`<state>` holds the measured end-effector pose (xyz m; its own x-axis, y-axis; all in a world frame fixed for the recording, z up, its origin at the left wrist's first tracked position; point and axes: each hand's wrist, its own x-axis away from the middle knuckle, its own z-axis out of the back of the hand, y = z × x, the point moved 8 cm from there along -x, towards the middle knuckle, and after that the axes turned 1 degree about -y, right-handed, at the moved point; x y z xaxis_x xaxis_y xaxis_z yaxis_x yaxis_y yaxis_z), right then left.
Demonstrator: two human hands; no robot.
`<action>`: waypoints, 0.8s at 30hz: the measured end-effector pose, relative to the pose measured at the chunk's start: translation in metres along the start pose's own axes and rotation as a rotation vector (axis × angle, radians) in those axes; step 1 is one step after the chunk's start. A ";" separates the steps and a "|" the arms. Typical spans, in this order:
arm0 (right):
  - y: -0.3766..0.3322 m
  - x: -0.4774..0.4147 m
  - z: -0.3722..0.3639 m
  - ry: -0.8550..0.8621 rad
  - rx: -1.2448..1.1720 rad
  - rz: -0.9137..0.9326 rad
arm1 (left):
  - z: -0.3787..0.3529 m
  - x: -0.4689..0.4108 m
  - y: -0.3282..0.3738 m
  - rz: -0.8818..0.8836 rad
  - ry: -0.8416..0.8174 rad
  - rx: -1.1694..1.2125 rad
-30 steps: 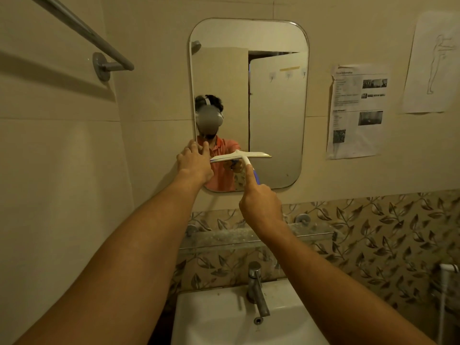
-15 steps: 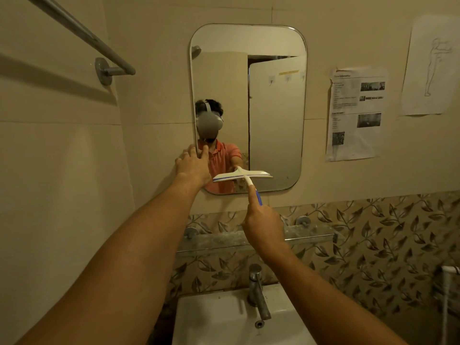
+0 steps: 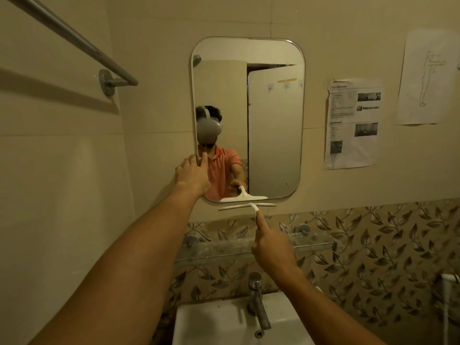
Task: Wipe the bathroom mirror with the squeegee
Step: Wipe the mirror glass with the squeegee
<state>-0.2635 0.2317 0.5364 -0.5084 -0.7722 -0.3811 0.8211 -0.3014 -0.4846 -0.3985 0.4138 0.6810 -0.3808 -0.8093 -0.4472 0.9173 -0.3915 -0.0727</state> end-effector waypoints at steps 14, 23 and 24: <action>-0.139 -0.071 0.125 0.304 -0.134 0.309 | 0.039 -0.004 -0.045 0.152 0.109 0.185; -0.200 -0.106 0.141 0.356 -0.098 0.351 | 0.045 -0.005 -0.072 0.187 0.151 0.172; -0.203 -0.107 0.139 0.363 -0.081 0.352 | 0.046 -0.006 -0.075 0.191 0.151 0.163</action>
<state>-0.3392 0.2980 0.7848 -0.2739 -0.5707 -0.7742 0.9433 -0.0025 -0.3319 -0.4701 0.4279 0.7300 -0.1700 -0.8059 -0.5672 0.9355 -0.3128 0.1641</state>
